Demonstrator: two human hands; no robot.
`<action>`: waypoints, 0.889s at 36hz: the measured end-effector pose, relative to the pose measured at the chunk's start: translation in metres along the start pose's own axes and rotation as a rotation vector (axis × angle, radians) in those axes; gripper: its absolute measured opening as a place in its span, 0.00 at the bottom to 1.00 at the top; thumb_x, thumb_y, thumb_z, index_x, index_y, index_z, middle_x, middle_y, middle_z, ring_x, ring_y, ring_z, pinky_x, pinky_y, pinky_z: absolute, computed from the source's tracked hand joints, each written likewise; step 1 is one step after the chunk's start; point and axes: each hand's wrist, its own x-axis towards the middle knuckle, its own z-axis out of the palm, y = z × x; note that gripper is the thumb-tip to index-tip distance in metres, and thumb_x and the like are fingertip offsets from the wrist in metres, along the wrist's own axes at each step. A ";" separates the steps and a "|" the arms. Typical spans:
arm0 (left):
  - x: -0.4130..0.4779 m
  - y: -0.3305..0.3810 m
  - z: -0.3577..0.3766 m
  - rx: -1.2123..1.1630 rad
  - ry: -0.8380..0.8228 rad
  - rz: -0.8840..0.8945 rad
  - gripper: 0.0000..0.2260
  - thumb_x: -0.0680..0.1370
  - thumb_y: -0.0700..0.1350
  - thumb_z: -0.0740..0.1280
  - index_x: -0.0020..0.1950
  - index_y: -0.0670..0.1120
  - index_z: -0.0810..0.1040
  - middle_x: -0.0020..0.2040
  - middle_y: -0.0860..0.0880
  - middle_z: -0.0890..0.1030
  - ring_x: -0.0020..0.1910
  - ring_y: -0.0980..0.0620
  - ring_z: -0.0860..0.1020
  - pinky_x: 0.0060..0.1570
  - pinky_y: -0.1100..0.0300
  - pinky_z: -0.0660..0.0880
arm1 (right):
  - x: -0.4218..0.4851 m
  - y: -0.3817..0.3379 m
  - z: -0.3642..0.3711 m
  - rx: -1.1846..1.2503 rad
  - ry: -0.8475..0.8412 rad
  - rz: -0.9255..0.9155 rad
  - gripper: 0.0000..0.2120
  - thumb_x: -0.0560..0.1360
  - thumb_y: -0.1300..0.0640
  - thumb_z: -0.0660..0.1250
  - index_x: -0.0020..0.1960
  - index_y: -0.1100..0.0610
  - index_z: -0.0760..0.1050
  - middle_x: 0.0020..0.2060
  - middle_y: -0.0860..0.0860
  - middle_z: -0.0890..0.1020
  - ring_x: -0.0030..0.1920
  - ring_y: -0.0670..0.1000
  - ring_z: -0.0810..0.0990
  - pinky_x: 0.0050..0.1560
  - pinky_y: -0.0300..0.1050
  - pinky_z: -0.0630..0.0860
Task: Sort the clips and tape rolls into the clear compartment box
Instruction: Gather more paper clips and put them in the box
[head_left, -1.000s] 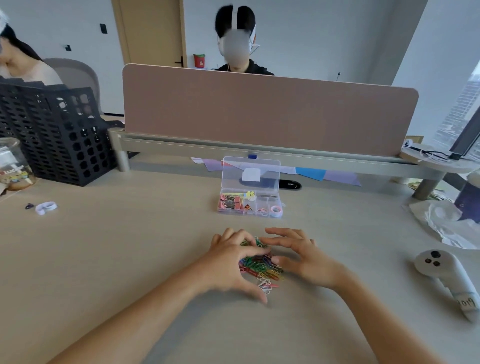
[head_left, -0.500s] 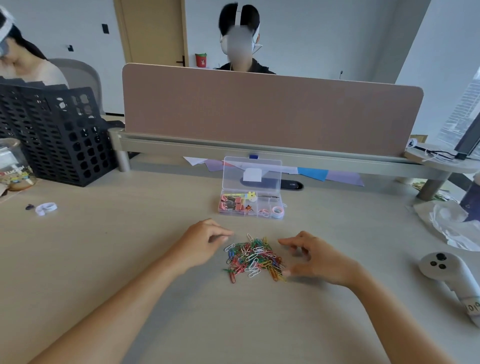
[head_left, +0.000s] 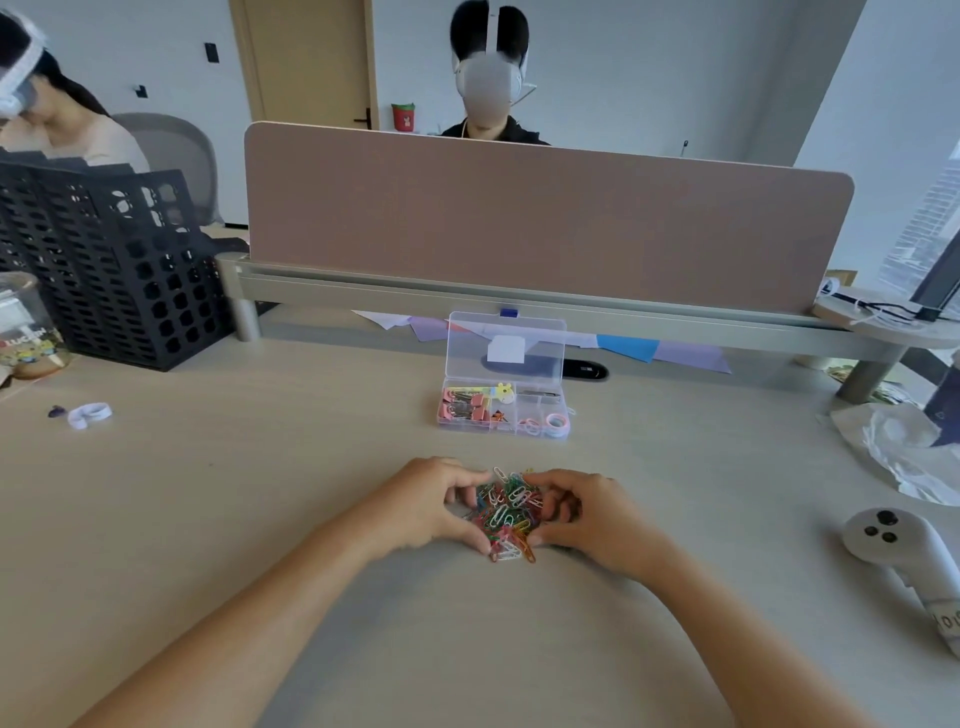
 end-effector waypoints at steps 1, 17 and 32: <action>0.002 0.001 0.002 -0.030 0.014 -0.009 0.38 0.61 0.52 0.81 0.70 0.54 0.72 0.42 0.57 0.75 0.38 0.60 0.68 0.41 0.70 0.66 | 0.002 0.000 0.001 0.024 0.011 -0.003 0.28 0.63 0.56 0.79 0.59 0.41 0.74 0.36 0.44 0.78 0.33 0.40 0.73 0.42 0.37 0.74; 0.038 0.002 0.000 0.182 0.030 0.039 0.21 0.80 0.35 0.55 0.68 0.50 0.75 0.63 0.57 0.72 0.66 0.53 0.62 0.69 0.62 0.56 | 0.022 -0.005 0.003 -0.208 0.171 0.039 0.14 0.79 0.60 0.59 0.58 0.51 0.80 0.50 0.49 0.74 0.52 0.48 0.74 0.52 0.35 0.65; 0.018 -0.011 -0.033 0.117 -0.234 -0.111 0.39 0.68 0.56 0.76 0.75 0.55 0.63 0.64 0.59 0.63 0.60 0.58 0.68 0.62 0.68 0.64 | 0.006 -0.013 -0.016 -0.240 -0.155 0.064 0.44 0.59 0.40 0.78 0.71 0.48 0.66 0.58 0.43 0.67 0.61 0.43 0.69 0.67 0.42 0.68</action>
